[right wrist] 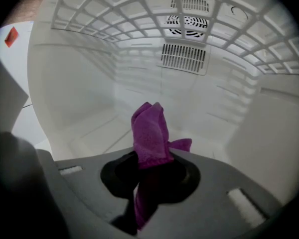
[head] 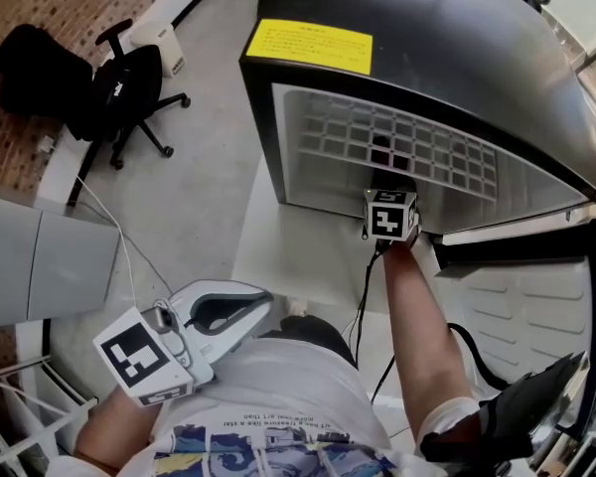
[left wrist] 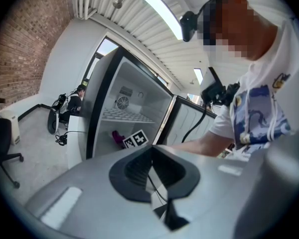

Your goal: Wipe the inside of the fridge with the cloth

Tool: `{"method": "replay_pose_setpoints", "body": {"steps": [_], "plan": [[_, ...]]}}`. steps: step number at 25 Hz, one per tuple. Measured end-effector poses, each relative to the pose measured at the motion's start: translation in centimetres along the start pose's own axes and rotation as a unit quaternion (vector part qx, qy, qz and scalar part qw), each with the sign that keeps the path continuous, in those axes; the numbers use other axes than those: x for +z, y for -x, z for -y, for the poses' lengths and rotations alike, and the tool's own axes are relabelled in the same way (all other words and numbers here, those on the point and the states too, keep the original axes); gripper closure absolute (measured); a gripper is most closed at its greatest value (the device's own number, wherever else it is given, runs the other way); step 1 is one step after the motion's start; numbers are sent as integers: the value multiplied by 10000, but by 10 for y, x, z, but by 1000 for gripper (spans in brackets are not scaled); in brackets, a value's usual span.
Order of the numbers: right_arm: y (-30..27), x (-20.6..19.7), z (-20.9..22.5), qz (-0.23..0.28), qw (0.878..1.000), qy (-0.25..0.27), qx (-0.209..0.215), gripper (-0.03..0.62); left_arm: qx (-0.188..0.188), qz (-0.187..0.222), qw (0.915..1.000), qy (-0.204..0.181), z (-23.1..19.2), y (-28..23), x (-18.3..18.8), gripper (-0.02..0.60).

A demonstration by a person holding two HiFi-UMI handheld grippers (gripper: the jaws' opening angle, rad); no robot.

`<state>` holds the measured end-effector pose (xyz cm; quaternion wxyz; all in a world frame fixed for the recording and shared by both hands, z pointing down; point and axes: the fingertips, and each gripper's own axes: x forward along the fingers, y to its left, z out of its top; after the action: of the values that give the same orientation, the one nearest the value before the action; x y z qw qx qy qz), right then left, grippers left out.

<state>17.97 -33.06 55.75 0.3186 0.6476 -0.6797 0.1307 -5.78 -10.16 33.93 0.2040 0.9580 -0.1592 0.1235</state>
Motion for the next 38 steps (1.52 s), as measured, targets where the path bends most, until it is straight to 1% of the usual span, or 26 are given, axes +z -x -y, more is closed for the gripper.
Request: {"method": "replay_pose_setpoints", "body": {"steps": [14, 20, 26, 32, 34, 38], "plan": [[-14, 34, -83, 175, 9968, -5, 776, 540, 497, 119, 9986, 130, -5, 35, -8, 575], [-13, 47, -112, 231, 9931, -284, 1116, 540, 644, 119, 9978, 138, -1, 46, -7, 575], [-15, 59, -139, 343, 9848, -717, 1543, 540, 763, 73, 9969, 147, -3, 54, -13, 575], [-6, 60, -147, 390, 9746, -1161, 1873, 540, 772, 38, 9969, 156, -1, 57, -13, 575], [-1, 63, -145, 477, 9725, -1192, 1943, 540, 719, 18, 9973, 145, 1, 56, -14, 577], [18, 65, -122, 663, 9765, -1153, 1696, 540, 471, -26, 9989, 79, 7, 50, -15, 575]]}}
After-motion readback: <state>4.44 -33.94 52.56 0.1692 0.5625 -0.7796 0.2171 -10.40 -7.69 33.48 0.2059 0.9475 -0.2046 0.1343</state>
